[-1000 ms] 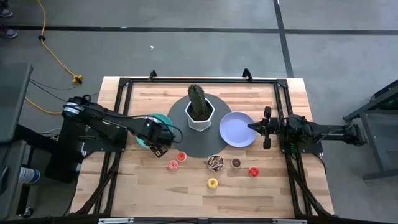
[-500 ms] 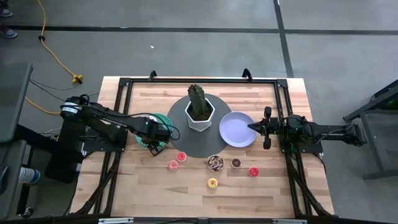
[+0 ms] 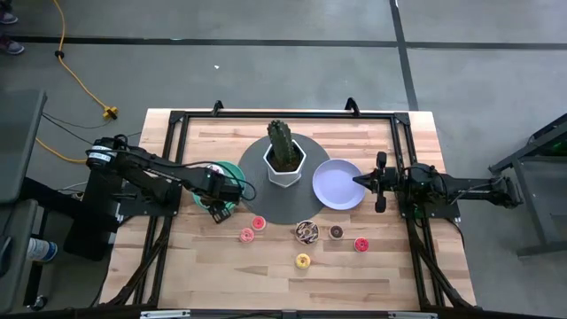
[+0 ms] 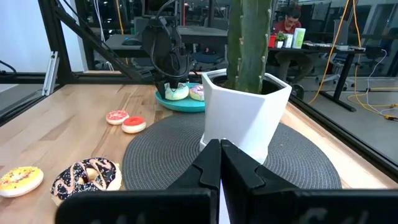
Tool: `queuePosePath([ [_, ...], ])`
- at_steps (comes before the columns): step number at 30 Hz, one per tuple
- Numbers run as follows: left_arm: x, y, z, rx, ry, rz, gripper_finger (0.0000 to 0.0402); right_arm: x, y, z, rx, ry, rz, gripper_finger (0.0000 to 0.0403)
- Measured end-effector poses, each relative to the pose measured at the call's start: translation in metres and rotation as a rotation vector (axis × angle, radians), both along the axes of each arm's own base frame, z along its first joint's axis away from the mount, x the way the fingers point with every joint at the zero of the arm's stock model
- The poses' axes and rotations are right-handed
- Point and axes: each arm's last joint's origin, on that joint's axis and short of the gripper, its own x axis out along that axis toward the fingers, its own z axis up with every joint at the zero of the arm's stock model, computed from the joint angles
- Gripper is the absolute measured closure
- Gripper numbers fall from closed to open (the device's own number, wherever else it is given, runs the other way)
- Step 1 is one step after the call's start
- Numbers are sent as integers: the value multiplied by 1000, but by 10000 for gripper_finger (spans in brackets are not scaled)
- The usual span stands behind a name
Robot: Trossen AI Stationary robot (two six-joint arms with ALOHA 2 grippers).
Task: Pick & Place donuts
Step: Put the big green donut on the green plate
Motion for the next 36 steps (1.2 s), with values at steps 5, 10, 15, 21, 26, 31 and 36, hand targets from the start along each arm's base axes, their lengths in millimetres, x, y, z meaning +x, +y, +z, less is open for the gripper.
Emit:
queuePosePath([
  [5, 1, 0, 0, -1, -11, -10, 250, 0, 0, 0, 0, 0, 0, 402],
  [10, 2, 0, 0, -3, -14, -23, 250, 0, 0, 0, 0, 0, 0, 402],
  [15, 1, 0, 0, -9, -12, -24, 249, 0, 0, 0, 0, 0, 0, 402],
  [21, 1, -1, 1, -26, -14, -41, 249, 0, 0, 0, 0, 0, 0, 402],
  [26, -2, 0, 6, -26, -32, -48, 249, 0, 0, 0, 0, 0, 0, 402],
  [31, -5, 0, 10, -18, -27, -49, 249, 0, 0, 0, 0, 0, 0, 402],
  [36, -5, 0, 10, -19, -30, -52, 222, 0, 0, 0, 0, 0, 0, 402],
])
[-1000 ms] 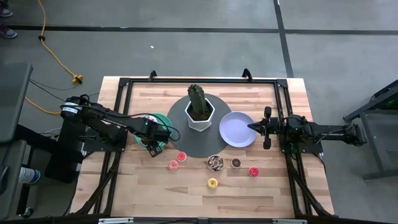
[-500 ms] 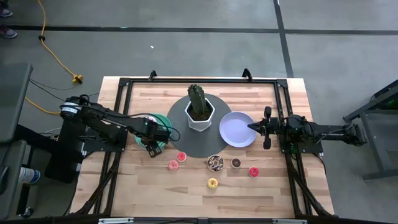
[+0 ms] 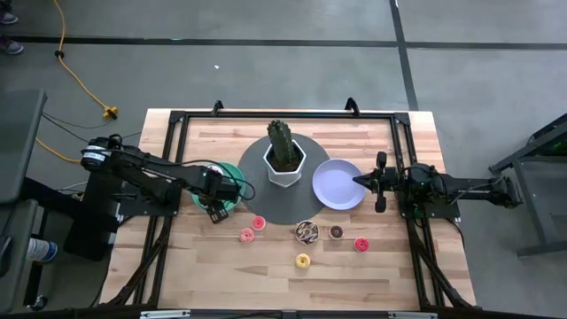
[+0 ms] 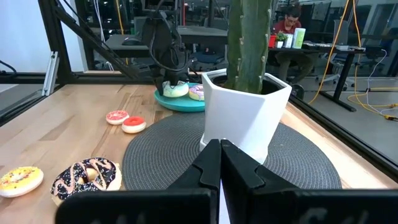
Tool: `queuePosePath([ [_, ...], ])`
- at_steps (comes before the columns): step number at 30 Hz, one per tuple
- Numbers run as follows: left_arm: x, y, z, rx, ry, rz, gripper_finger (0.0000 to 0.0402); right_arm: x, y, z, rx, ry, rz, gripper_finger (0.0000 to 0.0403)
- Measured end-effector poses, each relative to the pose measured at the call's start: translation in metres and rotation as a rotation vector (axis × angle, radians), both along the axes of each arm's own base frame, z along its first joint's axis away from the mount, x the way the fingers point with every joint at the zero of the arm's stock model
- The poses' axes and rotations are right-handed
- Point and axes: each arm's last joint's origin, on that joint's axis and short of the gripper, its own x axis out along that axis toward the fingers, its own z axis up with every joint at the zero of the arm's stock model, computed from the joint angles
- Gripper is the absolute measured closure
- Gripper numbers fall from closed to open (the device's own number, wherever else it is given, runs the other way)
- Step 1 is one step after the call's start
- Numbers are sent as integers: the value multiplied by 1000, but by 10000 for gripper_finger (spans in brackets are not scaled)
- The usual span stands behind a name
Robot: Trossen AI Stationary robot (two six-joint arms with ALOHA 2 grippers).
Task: Pick & Place donuts
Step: Put the big green donut on the green plate
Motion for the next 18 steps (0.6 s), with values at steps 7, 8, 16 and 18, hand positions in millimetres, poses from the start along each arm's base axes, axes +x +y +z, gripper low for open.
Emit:
queuePosePath([
  [7, 0, 0, 0, 4, -1, -5, 149, 0, 0, 0, 0, 0, 0, 402],
  [8, 0, 0, 0, 7, -1, -11, 143, 0, 0, 0, 0, 0, 0, 402],
  [16, 0, 0, 1, 17, 0, -15, 133, 0, 0, 0, 0, 0, 0, 402],
  [18, 1, 0, 3, 17, -3, -16, 133, 0, 0, 0, 0, 0, 0, 402],
])
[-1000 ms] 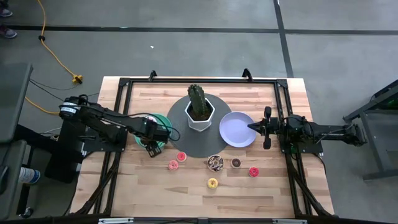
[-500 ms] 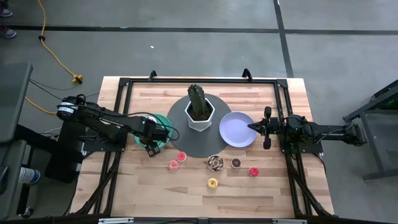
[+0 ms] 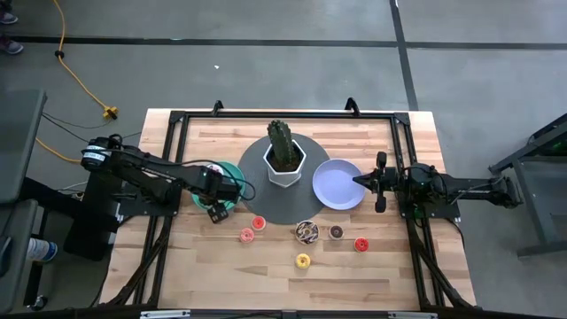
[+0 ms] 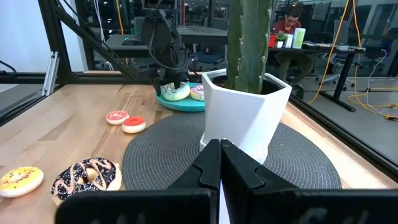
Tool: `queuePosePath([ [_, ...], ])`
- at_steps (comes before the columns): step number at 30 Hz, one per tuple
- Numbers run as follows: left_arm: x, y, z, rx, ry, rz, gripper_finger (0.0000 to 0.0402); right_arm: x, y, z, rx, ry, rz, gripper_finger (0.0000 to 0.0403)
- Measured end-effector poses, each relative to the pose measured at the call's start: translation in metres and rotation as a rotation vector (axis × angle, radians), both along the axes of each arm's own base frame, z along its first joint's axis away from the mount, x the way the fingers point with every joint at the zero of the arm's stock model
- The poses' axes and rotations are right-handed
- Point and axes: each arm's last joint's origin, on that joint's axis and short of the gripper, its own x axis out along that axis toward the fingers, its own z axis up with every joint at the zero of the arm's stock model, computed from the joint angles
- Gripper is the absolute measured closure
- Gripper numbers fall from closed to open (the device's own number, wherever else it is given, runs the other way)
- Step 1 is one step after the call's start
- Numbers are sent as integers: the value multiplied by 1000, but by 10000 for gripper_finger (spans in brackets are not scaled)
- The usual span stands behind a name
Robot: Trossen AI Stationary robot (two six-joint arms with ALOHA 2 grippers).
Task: Pick & Place donuts
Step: Put the big green donut on the green plate, then put the big black donut on the green plate
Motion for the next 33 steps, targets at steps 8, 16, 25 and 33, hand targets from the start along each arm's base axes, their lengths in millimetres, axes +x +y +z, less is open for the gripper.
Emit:
queuePosePath([
  [8, 4, 0, 15, 14, -16, -1, 133, 0, 0, 0, 0, 0, 0, 402],
  [16, 3, 0, 30, 20, -35, 7, 133, 0, 0, 0, 0, 0, 0, 402],
  [25, 7, -1, 63, 7, -143, 5, 133, 0, 0, 0, 0, 0, 0, 402],
  [33, 19, -16, 93, -10, -251, -63, 133, 0, 0, 0, 0, 0, 0, 402],
])
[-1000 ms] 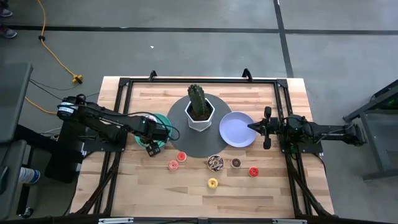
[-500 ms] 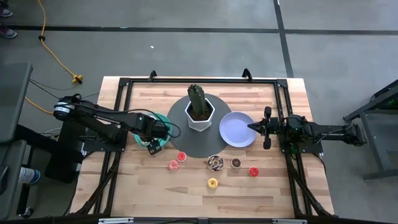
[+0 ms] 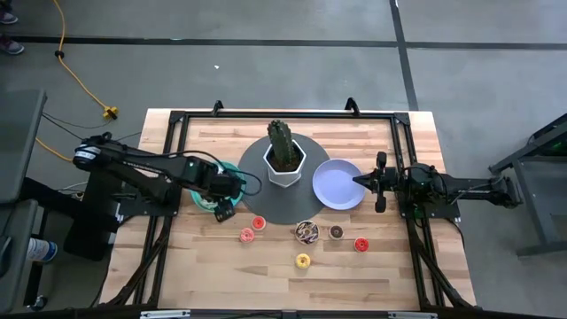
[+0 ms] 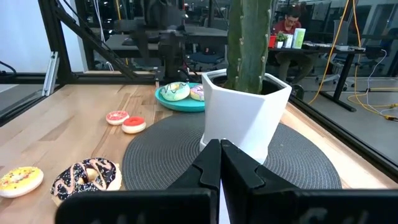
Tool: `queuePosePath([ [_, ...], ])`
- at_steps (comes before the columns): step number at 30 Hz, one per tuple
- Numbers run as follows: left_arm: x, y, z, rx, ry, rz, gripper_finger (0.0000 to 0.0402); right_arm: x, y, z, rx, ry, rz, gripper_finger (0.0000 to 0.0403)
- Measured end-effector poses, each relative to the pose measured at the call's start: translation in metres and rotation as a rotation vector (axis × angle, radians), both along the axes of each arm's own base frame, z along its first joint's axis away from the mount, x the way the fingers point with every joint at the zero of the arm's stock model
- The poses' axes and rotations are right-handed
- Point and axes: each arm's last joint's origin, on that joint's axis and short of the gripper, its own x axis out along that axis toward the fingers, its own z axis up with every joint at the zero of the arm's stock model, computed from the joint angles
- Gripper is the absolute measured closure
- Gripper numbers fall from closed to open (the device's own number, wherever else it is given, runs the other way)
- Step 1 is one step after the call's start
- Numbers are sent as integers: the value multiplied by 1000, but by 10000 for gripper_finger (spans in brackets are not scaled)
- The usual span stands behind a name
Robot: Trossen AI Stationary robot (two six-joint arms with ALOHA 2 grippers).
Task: Pick & Place donuts
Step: Put the big black donut on the green plate
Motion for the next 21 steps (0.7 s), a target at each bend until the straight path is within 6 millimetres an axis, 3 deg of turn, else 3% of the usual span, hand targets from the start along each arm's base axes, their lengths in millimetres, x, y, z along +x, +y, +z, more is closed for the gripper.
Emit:
queuePosePath([
  [11, 15, -41, 25, -36, -155, -154, 133, 0, 0, 0, 0, 0, 0, 402],
  [21, 48, -81, 22, -29, -108, -310, 133, 0, 0, 0, 0, 3, 0, 402],
])
